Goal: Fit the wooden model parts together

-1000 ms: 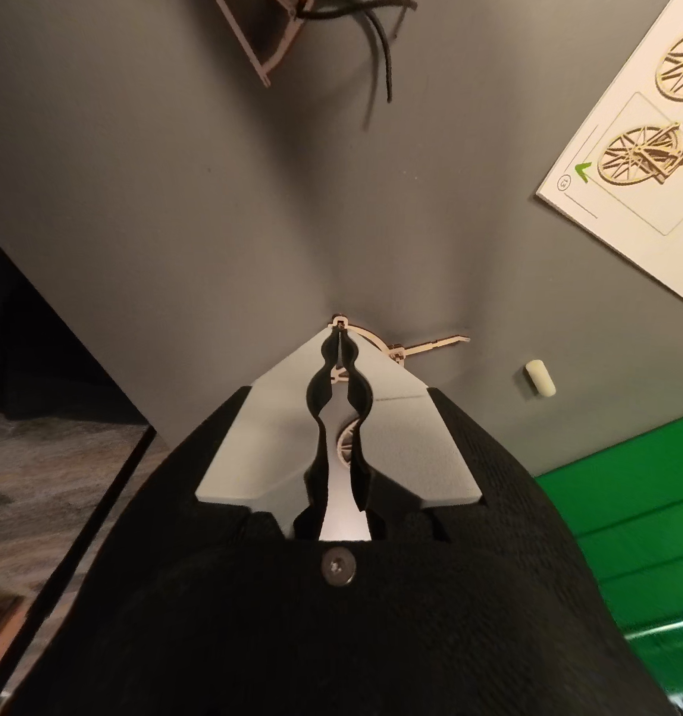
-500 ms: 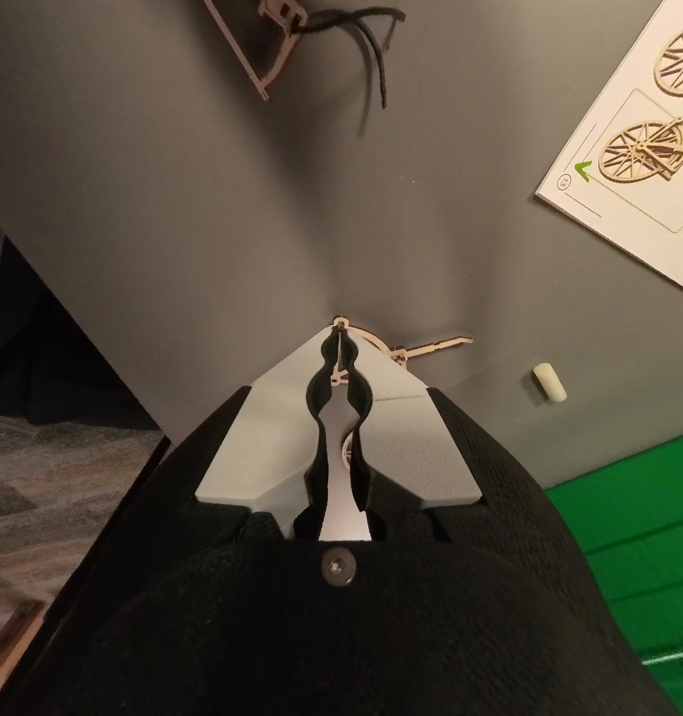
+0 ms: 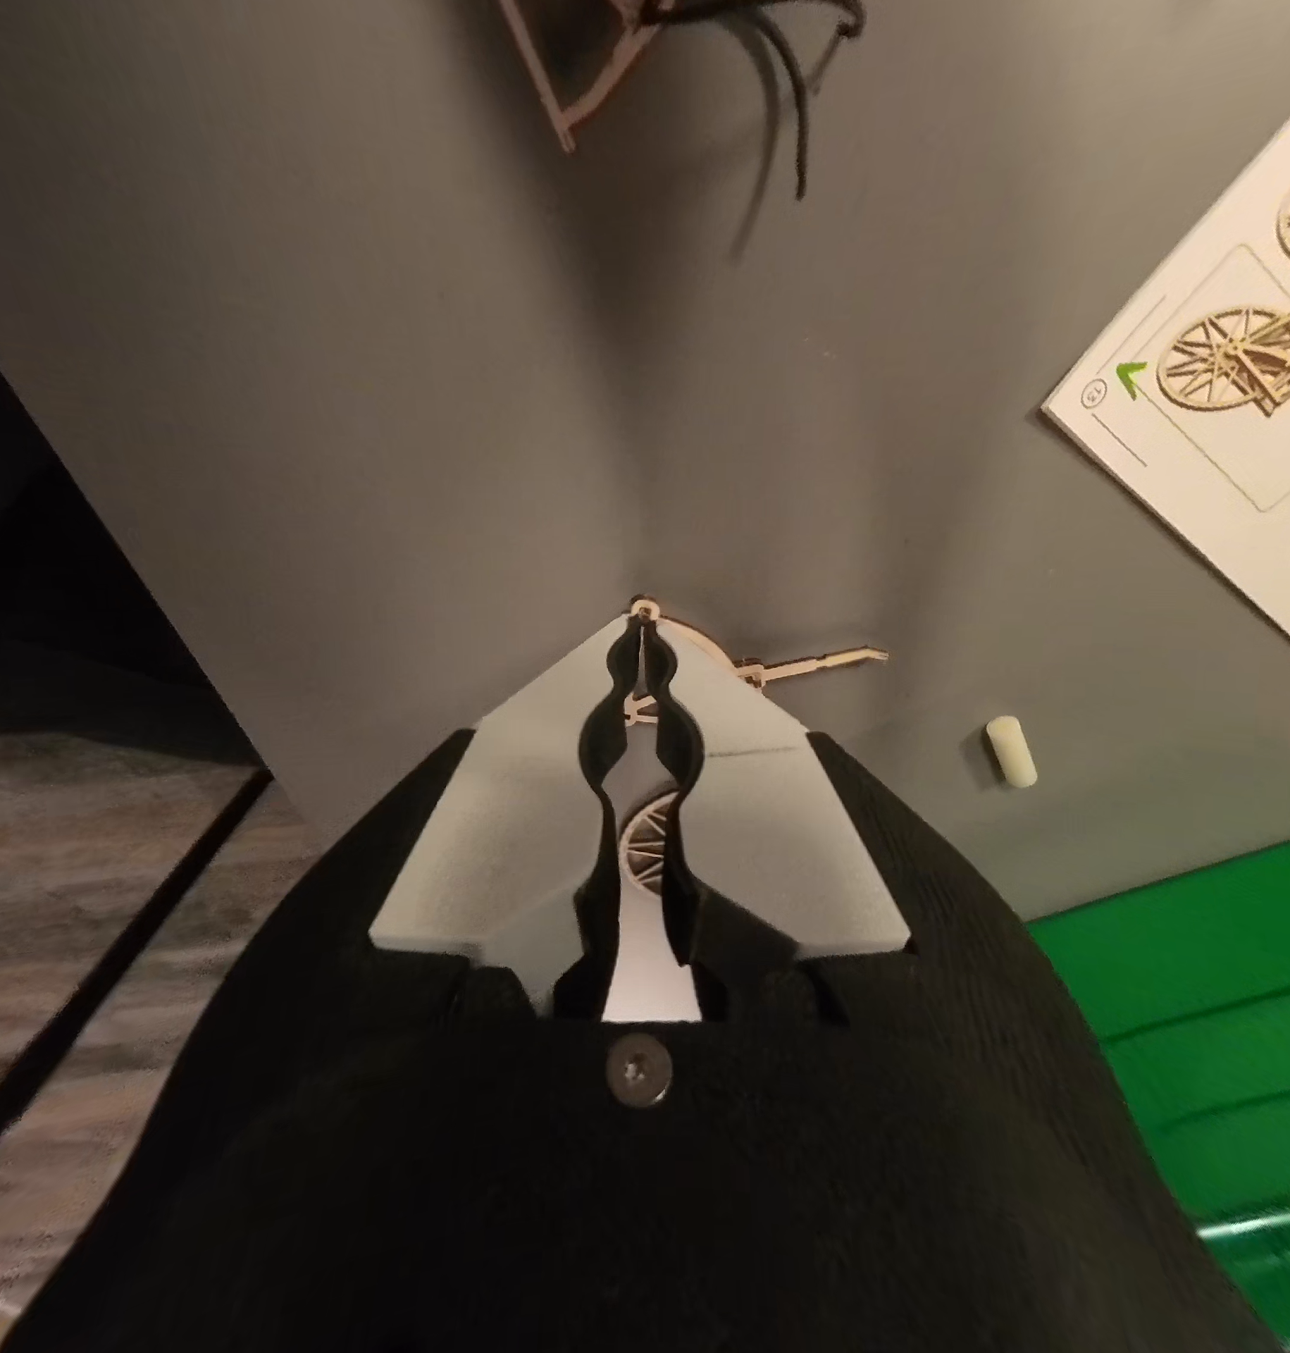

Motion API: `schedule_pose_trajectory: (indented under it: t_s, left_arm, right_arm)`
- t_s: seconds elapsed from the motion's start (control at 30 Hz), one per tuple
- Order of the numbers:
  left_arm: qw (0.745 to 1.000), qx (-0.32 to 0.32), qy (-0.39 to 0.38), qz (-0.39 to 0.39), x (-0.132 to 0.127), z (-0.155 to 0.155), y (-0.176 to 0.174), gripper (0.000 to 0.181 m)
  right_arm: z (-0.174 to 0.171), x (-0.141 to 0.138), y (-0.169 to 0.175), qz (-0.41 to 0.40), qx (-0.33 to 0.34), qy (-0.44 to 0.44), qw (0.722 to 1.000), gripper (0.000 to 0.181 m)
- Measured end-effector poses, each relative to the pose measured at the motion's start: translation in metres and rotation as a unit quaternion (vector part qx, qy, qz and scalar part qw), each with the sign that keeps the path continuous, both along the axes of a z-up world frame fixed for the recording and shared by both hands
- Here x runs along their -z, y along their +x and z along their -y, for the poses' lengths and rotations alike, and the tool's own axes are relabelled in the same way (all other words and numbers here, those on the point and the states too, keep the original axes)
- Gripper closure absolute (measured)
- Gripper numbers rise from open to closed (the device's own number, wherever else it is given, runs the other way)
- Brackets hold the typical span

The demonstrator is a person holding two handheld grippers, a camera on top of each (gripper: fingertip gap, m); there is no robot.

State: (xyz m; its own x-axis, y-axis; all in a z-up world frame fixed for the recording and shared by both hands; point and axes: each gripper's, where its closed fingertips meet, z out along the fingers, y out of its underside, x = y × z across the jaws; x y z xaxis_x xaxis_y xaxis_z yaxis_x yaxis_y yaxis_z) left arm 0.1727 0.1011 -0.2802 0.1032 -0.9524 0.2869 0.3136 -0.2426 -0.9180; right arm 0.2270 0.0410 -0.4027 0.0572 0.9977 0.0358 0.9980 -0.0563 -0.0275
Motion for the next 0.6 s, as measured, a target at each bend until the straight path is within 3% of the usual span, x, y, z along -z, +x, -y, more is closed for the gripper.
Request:
schedule_pose_trajectory:
  t_s: [0.3,0.6]
  left_arm:
    - [1.000,0.002,-0.004,0.001,0.0005,-0.0003,0.0000,0.168]
    - [1.000,0.005,-0.008,0.001,0.0010,-0.0007,0.0000,0.168]
  right_arm:
    - [0.0001,-0.0009,0.0014,0.036,-0.126,0.010,0.991,0.181]
    - [0.0004,-0.0042,0.0009,0.035,-0.131,-0.005,0.991,0.181]
